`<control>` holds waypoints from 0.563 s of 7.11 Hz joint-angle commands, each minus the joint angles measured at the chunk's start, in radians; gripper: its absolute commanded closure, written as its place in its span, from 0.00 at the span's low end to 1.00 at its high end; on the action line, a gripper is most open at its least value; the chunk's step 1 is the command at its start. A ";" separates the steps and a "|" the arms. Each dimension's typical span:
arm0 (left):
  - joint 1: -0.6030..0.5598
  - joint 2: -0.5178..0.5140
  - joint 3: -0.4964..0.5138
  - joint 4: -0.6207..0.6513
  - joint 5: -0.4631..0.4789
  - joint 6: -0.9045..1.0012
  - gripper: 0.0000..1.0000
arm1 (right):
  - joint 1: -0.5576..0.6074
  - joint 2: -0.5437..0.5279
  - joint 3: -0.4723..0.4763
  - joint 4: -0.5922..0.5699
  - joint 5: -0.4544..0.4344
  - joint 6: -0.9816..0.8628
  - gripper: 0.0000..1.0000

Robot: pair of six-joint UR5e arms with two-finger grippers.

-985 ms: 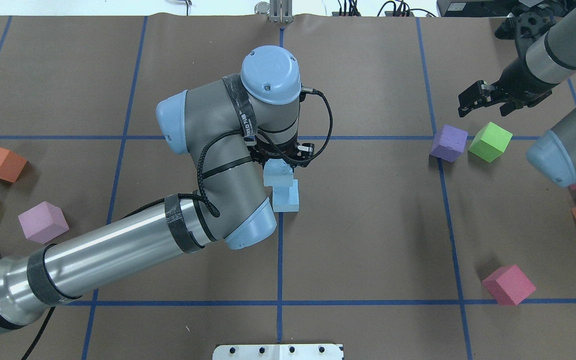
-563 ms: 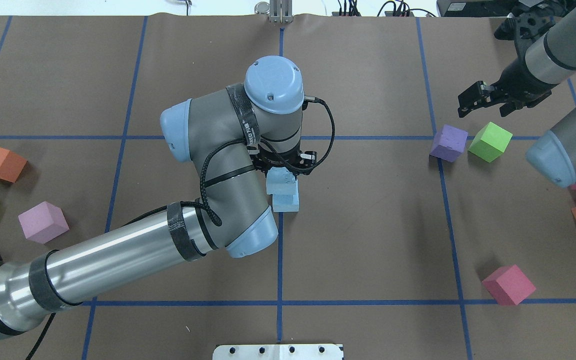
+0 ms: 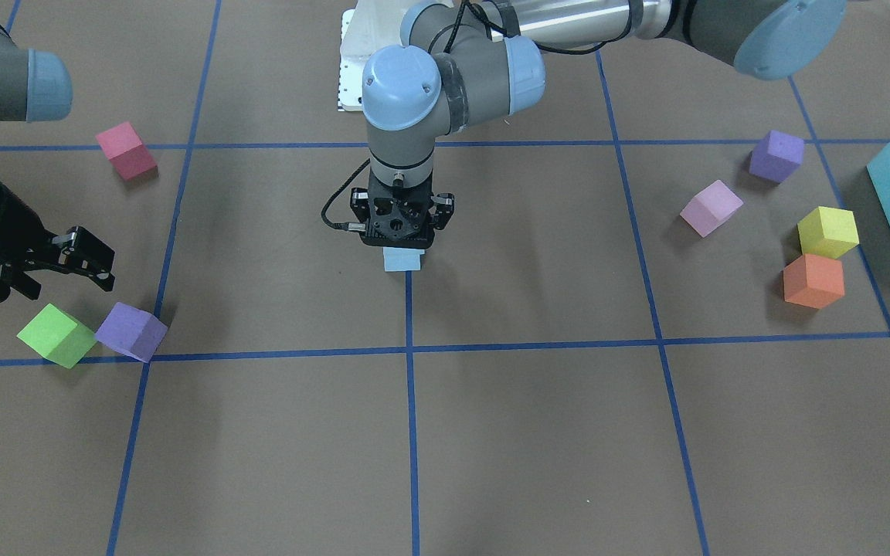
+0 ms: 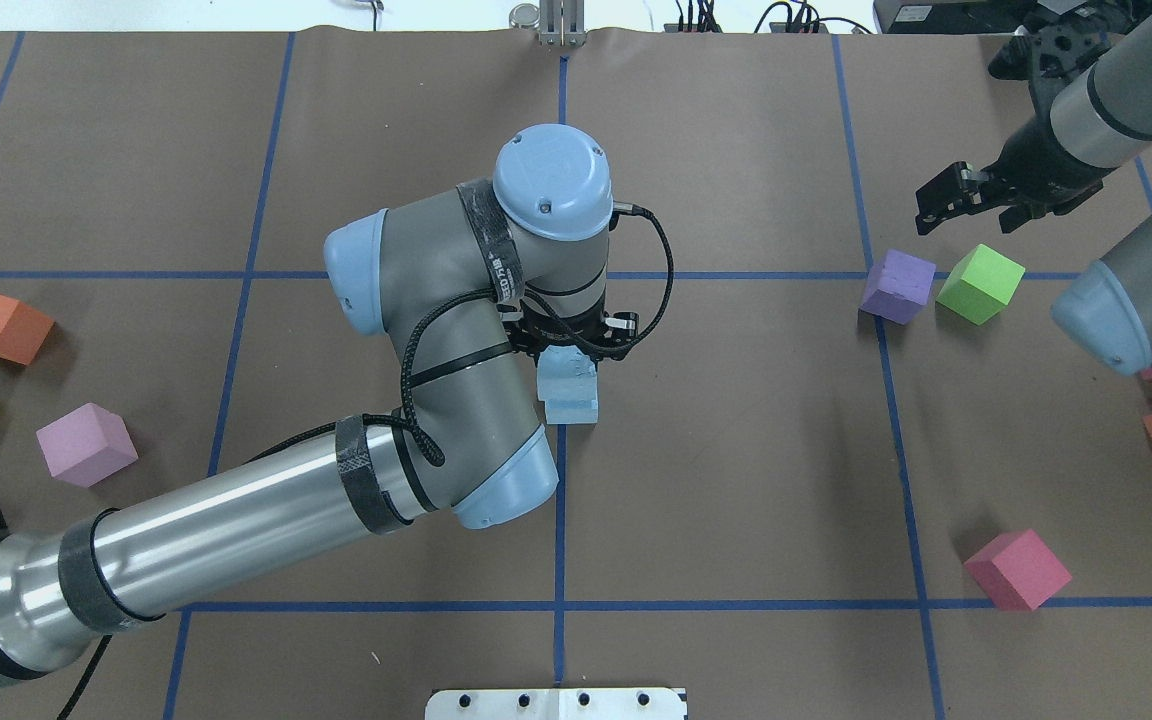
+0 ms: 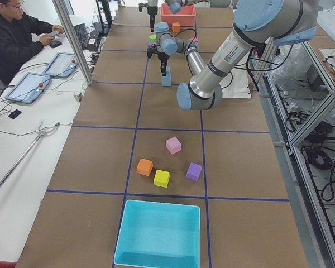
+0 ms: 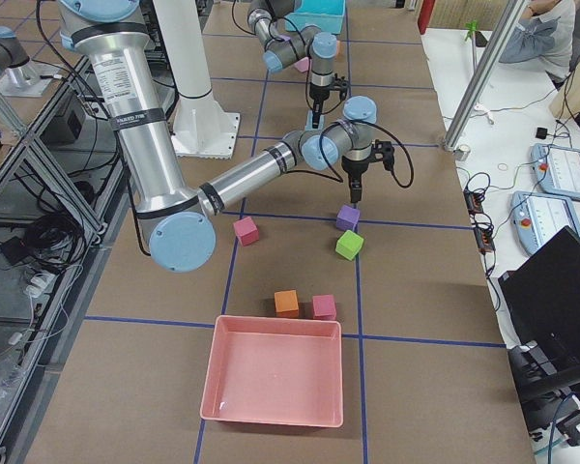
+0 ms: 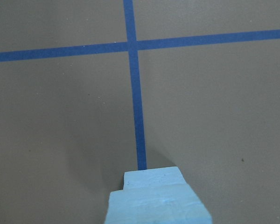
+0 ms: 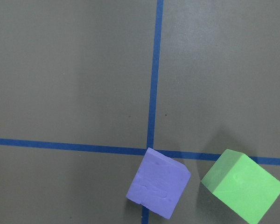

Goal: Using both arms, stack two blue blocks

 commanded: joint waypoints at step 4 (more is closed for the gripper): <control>0.011 0.022 -0.059 -0.002 0.006 0.002 0.02 | -0.003 0.012 -0.004 -0.003 -0.001 0.000 0.00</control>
